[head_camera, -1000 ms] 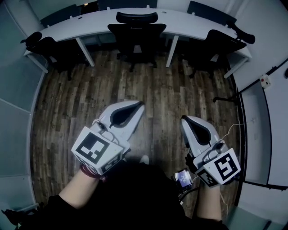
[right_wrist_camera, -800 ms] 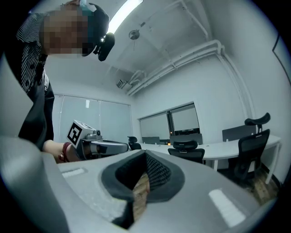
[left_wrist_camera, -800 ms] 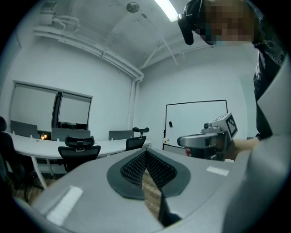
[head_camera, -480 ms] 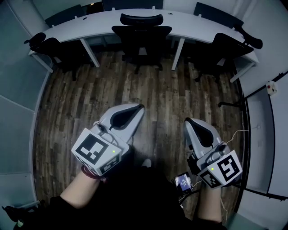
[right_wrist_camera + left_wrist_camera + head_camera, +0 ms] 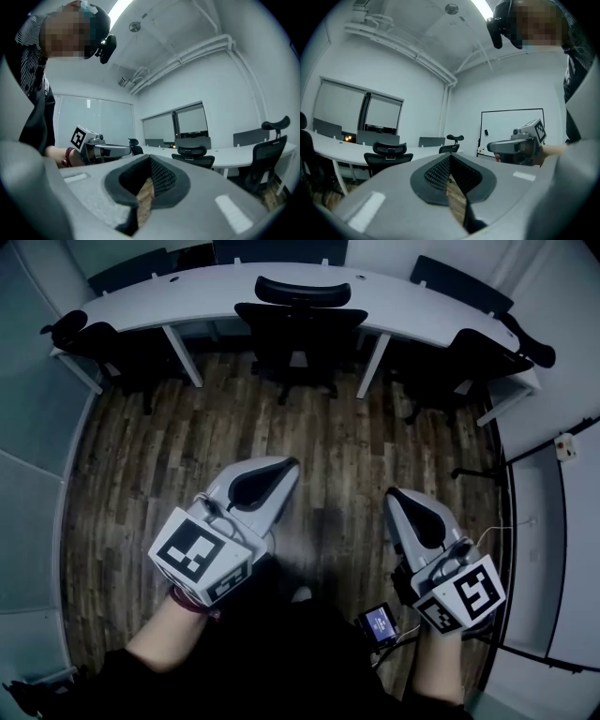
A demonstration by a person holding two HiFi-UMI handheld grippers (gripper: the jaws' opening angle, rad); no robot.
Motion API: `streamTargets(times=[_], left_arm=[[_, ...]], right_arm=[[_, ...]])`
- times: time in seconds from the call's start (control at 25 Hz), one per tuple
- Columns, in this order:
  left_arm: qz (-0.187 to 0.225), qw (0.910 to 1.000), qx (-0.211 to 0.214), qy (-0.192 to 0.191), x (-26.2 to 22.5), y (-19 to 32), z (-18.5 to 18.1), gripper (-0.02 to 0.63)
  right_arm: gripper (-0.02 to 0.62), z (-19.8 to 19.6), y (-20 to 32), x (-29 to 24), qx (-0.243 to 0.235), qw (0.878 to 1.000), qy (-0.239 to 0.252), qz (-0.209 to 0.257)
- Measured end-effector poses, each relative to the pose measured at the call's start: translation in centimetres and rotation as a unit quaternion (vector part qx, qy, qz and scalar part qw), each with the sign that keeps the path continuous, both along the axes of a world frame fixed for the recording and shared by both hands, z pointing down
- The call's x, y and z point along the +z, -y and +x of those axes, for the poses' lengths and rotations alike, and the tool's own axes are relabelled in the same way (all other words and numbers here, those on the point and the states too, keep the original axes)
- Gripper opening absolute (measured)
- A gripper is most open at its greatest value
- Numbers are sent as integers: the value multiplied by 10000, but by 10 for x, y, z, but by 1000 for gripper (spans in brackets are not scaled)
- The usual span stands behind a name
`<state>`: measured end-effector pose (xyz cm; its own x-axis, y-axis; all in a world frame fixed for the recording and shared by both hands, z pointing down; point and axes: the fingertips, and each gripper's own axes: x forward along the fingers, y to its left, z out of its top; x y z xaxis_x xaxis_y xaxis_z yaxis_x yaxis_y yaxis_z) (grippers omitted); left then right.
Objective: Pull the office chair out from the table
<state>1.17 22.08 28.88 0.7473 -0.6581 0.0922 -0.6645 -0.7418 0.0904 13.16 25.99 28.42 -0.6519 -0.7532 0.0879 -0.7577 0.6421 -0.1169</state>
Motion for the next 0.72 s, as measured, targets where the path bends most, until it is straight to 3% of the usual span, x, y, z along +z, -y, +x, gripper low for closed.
streamTargets(times=[0.32, 0.72], left_arm=[[-8, 10000, 17, -97, -9, 91, -52, 5], [41, 9992, 338, -209, -10, 185, -98, 5]], right_arm=[[0, -57, 93, -8, -79, 9998, -151, -38], [0, -112, 183, -19, 90, 9996, -275, -60]])
